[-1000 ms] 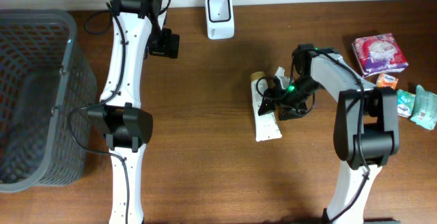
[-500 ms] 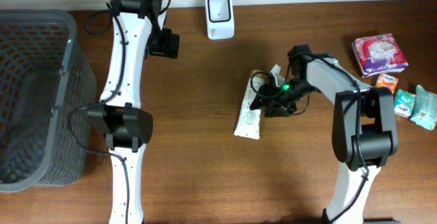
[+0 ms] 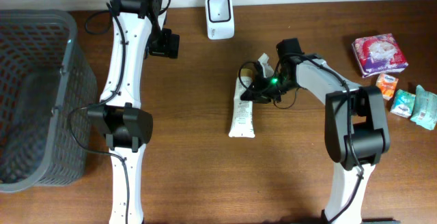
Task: Scan the item barcode
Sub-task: 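Raise the tube upright and hold it before the scanner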
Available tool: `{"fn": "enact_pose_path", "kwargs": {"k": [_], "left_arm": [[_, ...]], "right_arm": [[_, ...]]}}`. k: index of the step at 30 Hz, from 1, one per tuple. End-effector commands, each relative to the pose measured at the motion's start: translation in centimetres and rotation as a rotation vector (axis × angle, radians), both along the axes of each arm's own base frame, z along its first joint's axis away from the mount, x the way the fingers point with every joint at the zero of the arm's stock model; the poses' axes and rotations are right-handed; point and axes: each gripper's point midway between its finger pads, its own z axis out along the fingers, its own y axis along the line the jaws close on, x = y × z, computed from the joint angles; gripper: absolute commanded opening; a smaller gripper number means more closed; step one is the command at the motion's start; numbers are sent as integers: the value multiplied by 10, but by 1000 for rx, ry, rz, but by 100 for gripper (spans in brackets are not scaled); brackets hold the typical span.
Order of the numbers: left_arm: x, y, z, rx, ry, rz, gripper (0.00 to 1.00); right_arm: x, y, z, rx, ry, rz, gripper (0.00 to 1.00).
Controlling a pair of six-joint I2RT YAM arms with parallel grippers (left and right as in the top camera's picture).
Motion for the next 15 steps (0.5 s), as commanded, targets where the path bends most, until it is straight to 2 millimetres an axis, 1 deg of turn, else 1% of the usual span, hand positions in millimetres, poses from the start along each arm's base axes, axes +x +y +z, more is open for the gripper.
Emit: {"fn": "enact_pose_path", "kwargs": {"k": [1,2,3,4,5,6,7,9,10,12,15], "left_arm": [[3,1,11,5,-34,2,99],[3,1,11,5,-34,2,99],[3,1,11,5,-34,2,99],[3,1,11,5,-34,2,99],[3,1,11,5,-34,2,99],[3,1,11,5,-34,2,99],[3,1,11,5,-34,2,99],[3,1,11,5,-34,2,99],[3,1,11,5,-34,2,99],[3,1,11,5,-34,2,99],[3,1,11,5,-34,2,99]], "right_arm": [[24,22,133,239,-326,104,4],[28,23,163,247,-406,112,4],[30,23,183,257,-458,120,4],[25,29,223,341,-541,160,4],[15,35,251,450,-579,215,4],[5,38,268,547,-590,265,4],[-6,40,280,634,-580,307,4],[-10,39,283,660,-539,304,4],[-5,39,278,624,-499,266,4],[3,37,259,525,-365,154,4],[0,36,256,522,-332,146,4]]}}
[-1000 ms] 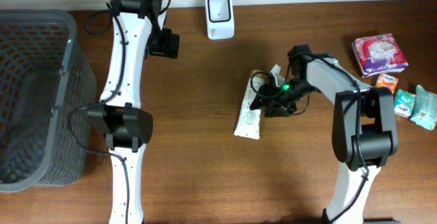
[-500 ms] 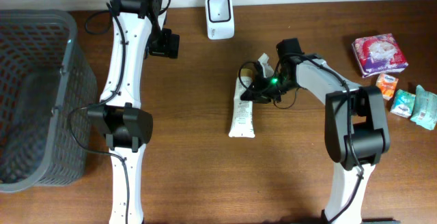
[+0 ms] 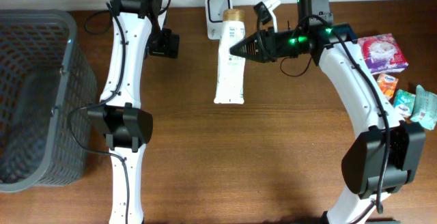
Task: Scan the item barcode
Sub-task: 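Raise the tube upright and hold it before the scanner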
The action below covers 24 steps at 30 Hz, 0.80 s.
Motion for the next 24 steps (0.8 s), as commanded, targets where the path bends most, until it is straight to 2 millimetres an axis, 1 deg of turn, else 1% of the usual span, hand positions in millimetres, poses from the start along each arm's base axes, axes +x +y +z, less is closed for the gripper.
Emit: {"fn": "enact_pose_path", "kwargs": {"k": [1,3,4,5,7,18,24], "left_arm": [[3,1,11,5,-34,1,99],[3,1,11,5,-35,2,99],[3,1,11,5,-34,1,99],[3,1,11,5,-34,1,99],[3,1,11,5,-35,2,99],[3,1,11,5,-35,2,99],[3,1,11,5,-34,1,99]], "right_arm": [[-4,-1,11,20,18,5,4],[-6,4,9,6,16,8,4],[-6,9,5,-17,12,6,4],[-11,19,3,-26,9,23,4],[-14,26,0,-45,3,31,4],[-16,27,-2,-53,23,31,4],[-19,33,-5,-67,27,39,4]]}}
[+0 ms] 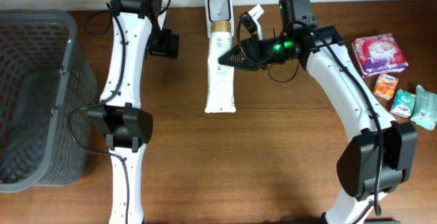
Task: Scan the item barcode
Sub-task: 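Raise the tube upright and hold it before the scanner, then lift the white tube with the right gripper up to the scanner face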
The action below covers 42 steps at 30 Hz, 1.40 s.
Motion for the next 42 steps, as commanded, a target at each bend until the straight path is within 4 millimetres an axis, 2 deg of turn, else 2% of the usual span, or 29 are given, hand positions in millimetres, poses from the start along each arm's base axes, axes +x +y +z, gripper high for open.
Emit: {"fn": "enact_pose_path", "kwargs": {"k": [1,8,10,11,12,13,14,15,16,17,19,21,22,23,24,25,26,28,29,30,31,32,33,34,36,37,41,42], "left_arm": [[3,1,11,5,-35,2,99],[3,1,11,5,-35,2,99],[3,1,11,5,-35,2,99],[3,1,11,5,-35,2,99],[3,1,11,5,-35,2,99],[3,1,11,5,-35,2,99],[3,1,11,5,-35,2,99],[3,1,11,5,-35,2,99],[3,1,11,5,-35,2,99],[3,1,11,5,-35,2,99],[3,1,11,5,-35,2,99],[3,1,11,5,-35,2,99],[3,1,11,5,-35,2,99],[3,1,11,5,-35,2,99],[3,1,11,5,-35,2,99],[3,1,11,5,-35,2,99],[3,1,11,5,-35,2,99],[3,1,11,5,-35,2,99],[3,1,11,5,-35,2,99],[3,1,11,5,-35,2,99],[3,1,11,5,-35,2,99],[3,1,11,5,-35,2,99],[3,1,11,5,-35,2,99],[3,1,11,5,-35,2,99],[3,1,11,5,-35,2,99],[3,1,11,5,-35,2,99],[3,1,11,5,-35,2,99],[3,1,11,5,-35,2,99]], "right_arm": [[-6,5,13,29,-20,28,4],[-7,7,11,25,-16,30,4],[-2,6,-6,-67,-3,-21,4],[6,-2,-29,-209,2,-98,4],[20,-27,-69,-482,6,-245,4],[24,-51,-91,-675,30,-355,4],[27,-88,-111,-928,14,-481,4],[26,-135,-119,-1244,-36,-628,4],[23,-157,-120,-1408,-72,-700,4],[21,-165,-125,-1492,-96,-706,4],[14,-177,-162,-1626,-67,-647,4],[7,-180,-200,-1694,-14,-570,4],[4,-180,-216,-1714,14,-536,4],[0,-175,-230,-1702,51,-502,10],[-5,-166,-237,-1651,94,-472,21],[-9,-148,-239,-1564,138,-436,28],[-11,-130,-235,-1488,164,-398,38],[-7,-82,-211,-1300,170,-308,70],[-7,-56,-200,-1185,137,-204,74],[-7,-34,-185,-1083,73,-91,89],[-4,-41,-177,-1118,50,-93,92],[0,-57,-172,-1178,50,-122,100],[4,-84,-166,-1225,86,-160,99],[4,-101,-166,-1239,128,-178,99],[-1,-137,-177,-1238,250,-208,97],[-4,-142,-182,-1220,286,-206,90],[-9,-137,-222,-1163,299,-175,88],[-10,-137,-228,-1161,304,-185,76]]}}
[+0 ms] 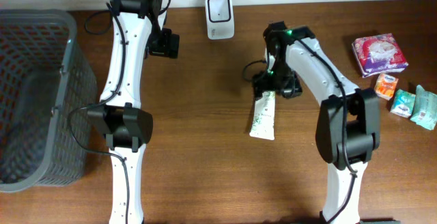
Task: Scan the item barcode
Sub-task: 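Lift the white tube with the right gripper up to the scanner face, then carry the tube right and drop it among items at the table edge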
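Observation:
A white tube with green print (263, 117) lies lengthwise right of the table's middle, its cap end pointing away from me and hidden under my right gripper (263, 86). That gripper points down onto the tube's far end and looks shut on it. The white barcode scanner (220, 7) stands at the table's far edge, well clear of the tube. My left gripper (164, 44) hangs folded near the far left; its fingers are too dark to read.
A large grey mesh basket (63, 80) fills the left side. At the right edge lie a pink-purple packet (379, 53), a small orange packet (386, 85) and two teal packets (403, 103). The left arm stretches along the table's left-centre.
The tube was held lengthwise in front of the scanner; now it is lower, to the right of the middle, away from the scanner. The right arm has folded back. The left arm is unchanged.
My right gripper was on the tube as it lay mid-table. Then the tube hung high near the scanner, then with its cap end right at the scanner's face. Now it is down again, slightly right of where it first lay.

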Available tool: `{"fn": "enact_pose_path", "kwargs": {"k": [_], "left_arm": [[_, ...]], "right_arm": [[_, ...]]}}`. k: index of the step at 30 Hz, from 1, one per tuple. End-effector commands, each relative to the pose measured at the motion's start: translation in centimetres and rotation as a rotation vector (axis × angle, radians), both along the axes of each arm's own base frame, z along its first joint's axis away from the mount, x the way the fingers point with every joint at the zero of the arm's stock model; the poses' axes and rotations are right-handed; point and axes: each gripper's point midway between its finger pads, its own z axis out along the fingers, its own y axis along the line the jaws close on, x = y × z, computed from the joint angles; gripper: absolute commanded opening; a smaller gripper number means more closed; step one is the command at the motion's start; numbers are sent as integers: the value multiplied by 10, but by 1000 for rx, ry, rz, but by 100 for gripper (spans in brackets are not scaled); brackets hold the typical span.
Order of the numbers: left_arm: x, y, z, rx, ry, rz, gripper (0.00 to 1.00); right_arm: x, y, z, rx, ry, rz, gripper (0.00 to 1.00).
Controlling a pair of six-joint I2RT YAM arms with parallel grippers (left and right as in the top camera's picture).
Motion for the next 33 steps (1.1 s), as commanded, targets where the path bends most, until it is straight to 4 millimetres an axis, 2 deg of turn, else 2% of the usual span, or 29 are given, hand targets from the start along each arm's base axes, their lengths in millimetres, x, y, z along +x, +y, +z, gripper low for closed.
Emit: {"fn": "enact_pose_path", "kwargs": {"k": [1,2,4,5,6,7,8,9,10,12,13,16,18,21,22,23,26,27,30,33], "left_arm": [[3,1,11,5,-36,2,99],[3,1,11,5,-36,2,99],[3,1,11,5,-36,2,99],[3,1,11,5,-36,2,99],[3,1,11,5,-36,2,99],[3,1,11,5,-36,2,99],[3,1,11,5,-36,2,99],[3,1,11,5,-36,2,99],[3,1,11,5,-36,2,99],[3,1,11,5,-36,2,99],[3,1,11,5,-36,2,99],[3,1,11,5,-36,2,99],[3,1,11,5,-36,2,99],[3,1,11,5,-36,2,99],[3,1,11,5,-36,2,99],[3,1,11,5,-36,2,99],[3,1,11,5,-36,2,99],[3,1,11,5,-36,2,99],[3,1,11,5,-36,2,99],[3,1,11,5,-36,2,99]], "right_arm": [[-7,5,-20,17,12,-16,53],[-6,7,-29,33,-1,-15,44],[0,9,-44,48,-42,-15,43],[2,13,-47,70,-52,-15,32],[4,15,-48,82,-59,-23,5],[8,16,-46,86,-74,-24,4],[19,20,-34,98,-102,-32,4],[47,33,-2,159,-189,-6,4],[69,40,23,188,-269,-13,4],[132,59,92,286,-535,-48,4],[155,67,114,332,-643,-56,4],[198,83,146,449,-843,-91,4],[222,90,156,522,-932,-150,4],[249,111,166,642,-1049,-211,4],[253,120,163,664,-1064,-231,4],[256,127,154,643,-1075,-273,4],[248,157,128,627,-1043,-250,5],[252,146,120,545,-1060,-280,4],[254,124,107,489,-1023,-308,4],[250,127,103,495,-997,-297,4]]}}
